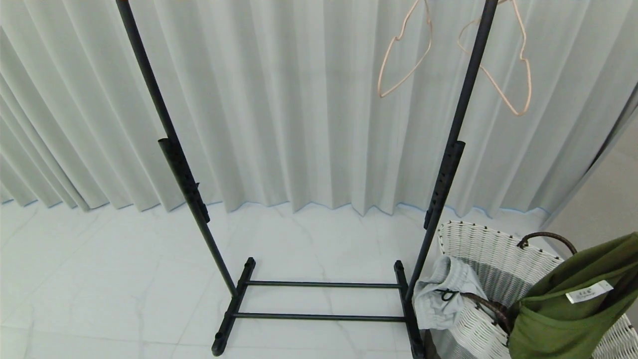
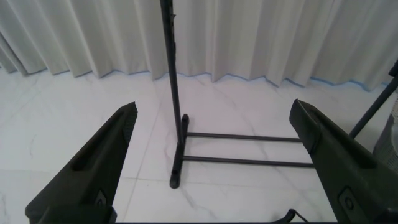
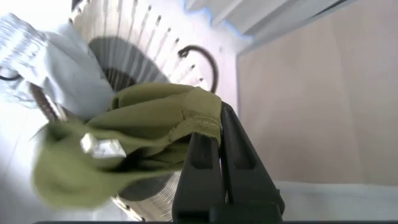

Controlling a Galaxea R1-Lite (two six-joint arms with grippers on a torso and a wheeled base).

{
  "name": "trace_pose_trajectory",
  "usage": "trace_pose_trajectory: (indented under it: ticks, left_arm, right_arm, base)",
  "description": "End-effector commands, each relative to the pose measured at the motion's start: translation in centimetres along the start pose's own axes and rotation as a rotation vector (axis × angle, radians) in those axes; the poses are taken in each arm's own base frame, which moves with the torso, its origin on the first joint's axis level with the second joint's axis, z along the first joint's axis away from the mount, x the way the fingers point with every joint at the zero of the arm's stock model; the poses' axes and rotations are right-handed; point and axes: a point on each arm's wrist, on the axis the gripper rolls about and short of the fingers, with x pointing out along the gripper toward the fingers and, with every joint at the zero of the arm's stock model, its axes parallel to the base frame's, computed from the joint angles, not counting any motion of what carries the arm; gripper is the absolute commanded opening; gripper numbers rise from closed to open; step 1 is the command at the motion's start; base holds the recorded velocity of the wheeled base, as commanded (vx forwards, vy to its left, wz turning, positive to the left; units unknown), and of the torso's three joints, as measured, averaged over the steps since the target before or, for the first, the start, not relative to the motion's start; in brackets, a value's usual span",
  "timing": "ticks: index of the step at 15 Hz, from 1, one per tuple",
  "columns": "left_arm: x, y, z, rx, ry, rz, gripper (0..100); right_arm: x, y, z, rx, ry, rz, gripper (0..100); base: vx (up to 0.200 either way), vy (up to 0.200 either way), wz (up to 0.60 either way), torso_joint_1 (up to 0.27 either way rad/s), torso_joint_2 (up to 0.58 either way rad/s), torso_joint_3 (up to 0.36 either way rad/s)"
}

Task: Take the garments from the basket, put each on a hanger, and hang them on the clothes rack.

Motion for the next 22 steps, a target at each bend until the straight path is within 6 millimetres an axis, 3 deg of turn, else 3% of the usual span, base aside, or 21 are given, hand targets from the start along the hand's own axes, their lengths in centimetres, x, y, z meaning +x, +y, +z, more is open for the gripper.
trace_pose_trajectory:
  ticks: [1, 7, 11, 15, 19, 22]
  left_arm:
    - [0.0, 0.0, 0.0, 0.000, 0.001, 0.000, 100]
    - [0.0, 0.0, 0.0, 0.000, 0.000, 0.000, 100]
    - [0.0, 0.0, 0.0, 0.000, 0.001, 0.000, 100]
    - [0.0, 0.0, 0.0, 0.000, 0.001, 0.000, 100]
    - [0.0, 0.0, 0.0, -0.003, 0.001, 0.000, 100]
    - [0.0, 0.0, 0.0, 0.049, 0.001, -0.002, 100]
  right_arm:
    - [-1.5, -0.5, 0.2, 0.016, -0.059, -0.029, 0]
    - [-2.3, -0.8, 0.1, 0.018, -0.086, -0.044, 0]
    - [-2.4, -0.7, 0.3, 0.017, -0.094, -0.038, 0]
    - [-2.8, -0.3, 1.0, -0.001, -0.146, 0.020, 0]
    - [-4.4, -0.2, 2.8, 0.000, -0.212, 0.154, 0]
    - [-7.3, 0.1, 4.3, 0.017, -0.238, 0.417, 0]
  base:
    - [-0.200, 0.000, 0.00, 0.002, 0.00, 0.002]
    - [-0.033, 0.000, 0.00, 0.000, 0.00, 0.000]
    - [0.000, 0.200, 0.00, 0.001, 0.00, 0.005]
    - [0.000, 0.000, 0.00, 0.000, 0.00, 0.000]
    - [0.000, 0.000, 0.00, 0.000, 0.00, 0.000]
    - [0.000, 0.000, 0.00, 0.000, 0.00, 0.000]
